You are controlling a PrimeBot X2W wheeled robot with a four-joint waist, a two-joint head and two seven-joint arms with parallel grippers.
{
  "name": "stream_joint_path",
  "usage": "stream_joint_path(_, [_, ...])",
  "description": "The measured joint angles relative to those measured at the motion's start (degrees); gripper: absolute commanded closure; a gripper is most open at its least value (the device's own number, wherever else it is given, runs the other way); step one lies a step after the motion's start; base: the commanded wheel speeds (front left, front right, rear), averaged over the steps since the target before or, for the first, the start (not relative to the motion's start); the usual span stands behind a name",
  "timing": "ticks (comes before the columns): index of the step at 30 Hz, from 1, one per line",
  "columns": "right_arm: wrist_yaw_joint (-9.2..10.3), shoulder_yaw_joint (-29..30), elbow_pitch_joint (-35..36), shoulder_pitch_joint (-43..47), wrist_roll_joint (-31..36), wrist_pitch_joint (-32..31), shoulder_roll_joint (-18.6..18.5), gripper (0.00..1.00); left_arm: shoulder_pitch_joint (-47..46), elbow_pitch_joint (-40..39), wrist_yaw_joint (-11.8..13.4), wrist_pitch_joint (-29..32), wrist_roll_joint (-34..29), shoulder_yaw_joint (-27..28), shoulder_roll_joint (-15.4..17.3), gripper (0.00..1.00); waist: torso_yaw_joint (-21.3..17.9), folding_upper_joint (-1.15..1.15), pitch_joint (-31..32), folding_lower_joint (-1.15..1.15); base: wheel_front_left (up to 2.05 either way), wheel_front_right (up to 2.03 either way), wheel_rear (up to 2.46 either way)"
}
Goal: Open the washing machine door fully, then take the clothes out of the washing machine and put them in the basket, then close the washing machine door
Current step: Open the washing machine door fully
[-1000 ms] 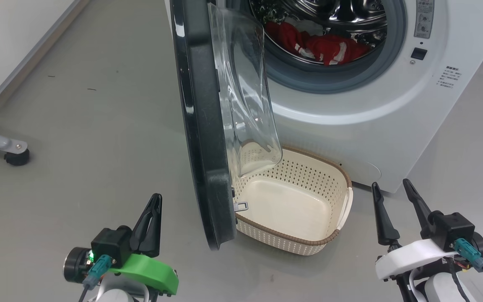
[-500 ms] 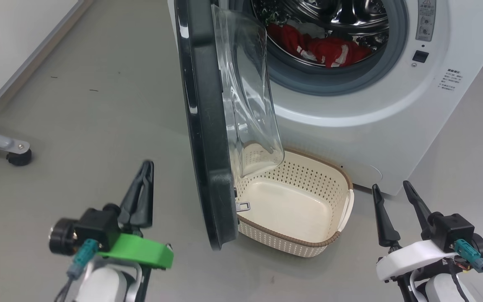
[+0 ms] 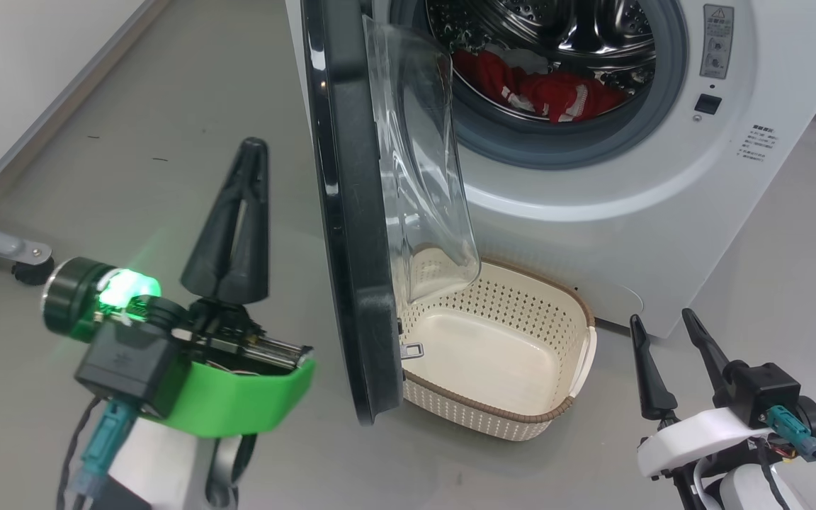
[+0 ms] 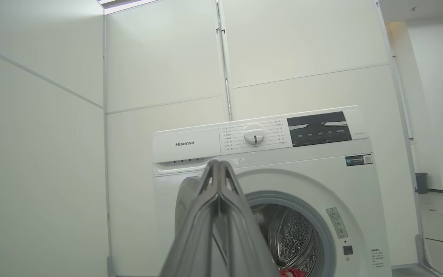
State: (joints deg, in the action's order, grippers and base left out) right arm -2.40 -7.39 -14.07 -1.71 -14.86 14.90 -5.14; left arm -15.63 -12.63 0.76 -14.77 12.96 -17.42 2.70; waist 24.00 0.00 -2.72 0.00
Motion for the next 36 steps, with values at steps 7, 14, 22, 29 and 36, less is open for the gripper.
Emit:
stream_joint_path(7, [-0.27,0.0,-0.4,0.2,0.8,0.0,0.4,0.00,0.0,-4.5,-3.8,0.0,0.2,-7.4,0.0,1.00,-0.6,0.00,0.3,0.00,0.00,0.00,0.00])
stream_joint_path(14, [-0.56,0.1,-0.6,0.2,0.9,0.0,1.0,0.00,4.2,-2.5,-6.1,1.8,2.5,-15.2,0.0,1.00,-1.5,0.00,0.3,0.00,0.00,0.00,0.00])
stream_joint_path(22, [-1.08,-0.1,-1.1,0.2,1.4,0.0,1.3,0.00,9.2,1.6,-6.4,7.2,5.3,-18.5,0.6,1.00,-2.9,0.00,-0.2,0.00,0.00,0.00,0.00])
stream_joint_path(29, [-1.57,0.6,-1.2,0.2,1.4,0.0,1.3,0.00,11.2,6.5,-6.6,10.3,6.3,-17.9,2.1,1.00,-3.7,0.00,-0.8,0.00,0.00,0.00,0.00])
stream_joint_path(36, [-1.63,1.0,-1.2,0.1,1.8,0.0,1.4,0.00,11.3,9.0,-5.4,10.7,6.5,-15.5,2.2,1.00,-4.1,0.00,-1.2,0.00,0.00,0.00,0.00])
